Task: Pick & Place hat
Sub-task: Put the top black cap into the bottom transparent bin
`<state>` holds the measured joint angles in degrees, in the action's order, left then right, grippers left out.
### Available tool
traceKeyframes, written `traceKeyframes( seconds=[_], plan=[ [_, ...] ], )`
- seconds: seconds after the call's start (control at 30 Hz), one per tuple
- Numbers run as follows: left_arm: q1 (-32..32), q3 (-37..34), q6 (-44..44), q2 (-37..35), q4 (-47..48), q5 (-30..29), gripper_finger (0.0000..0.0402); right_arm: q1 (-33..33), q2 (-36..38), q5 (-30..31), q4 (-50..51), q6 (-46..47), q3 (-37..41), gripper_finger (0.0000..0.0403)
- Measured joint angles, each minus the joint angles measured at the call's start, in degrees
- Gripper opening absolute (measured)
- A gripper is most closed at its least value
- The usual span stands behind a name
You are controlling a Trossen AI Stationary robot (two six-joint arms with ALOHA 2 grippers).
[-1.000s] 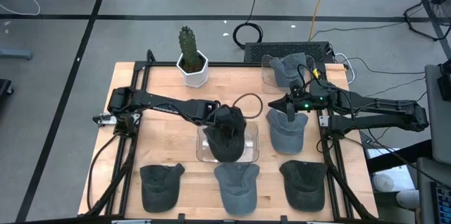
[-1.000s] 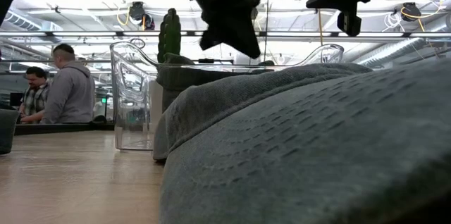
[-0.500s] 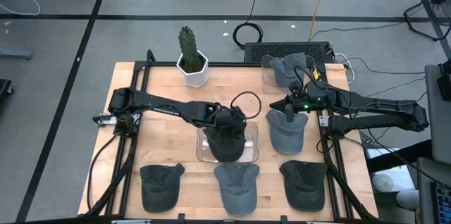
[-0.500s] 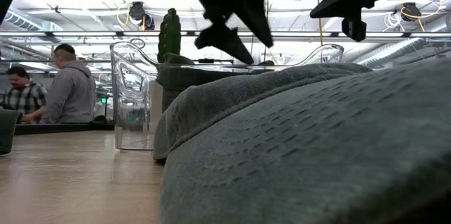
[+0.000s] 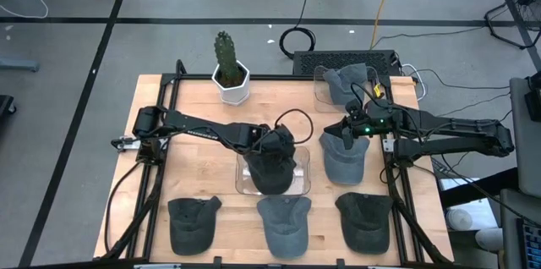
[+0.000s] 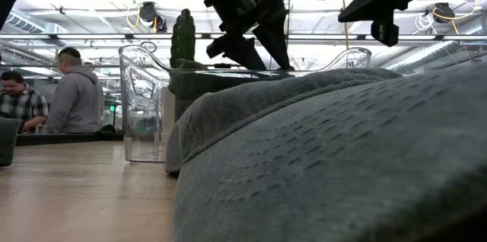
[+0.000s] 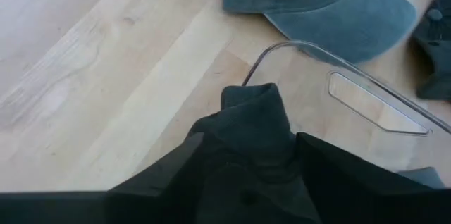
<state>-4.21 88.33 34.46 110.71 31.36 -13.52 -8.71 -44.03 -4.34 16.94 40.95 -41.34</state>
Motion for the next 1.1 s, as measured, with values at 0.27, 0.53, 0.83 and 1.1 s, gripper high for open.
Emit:
traceKeyframes(
  seconds=[0.27,0.53,0.83,1.1],
  plan=[
    [0.0,0.0,-0.3,0.3,-0.4,5.5,0.0114,0.0,0.0,0.0,0.1,0.2,0.0,0.0000],
    [-1.0,0.0,-1.5,-0.9,-1.6,11.5,0.0010,0.0,0.0,1.5,0.1,-0.2,0.0,0.0000],
    [-2.3,0.0,1.1,-0.9,-0.9,8.7,0.0078,0.0,0.0,1.7,0.1,-0.2,0.0,0.0000],
    [0.9,0.0,6.5,-0.9,5.7,4.5,0.0144,0.0,0.0,1.5,0.1,0.8,0.0,0.0000]
  ],
)
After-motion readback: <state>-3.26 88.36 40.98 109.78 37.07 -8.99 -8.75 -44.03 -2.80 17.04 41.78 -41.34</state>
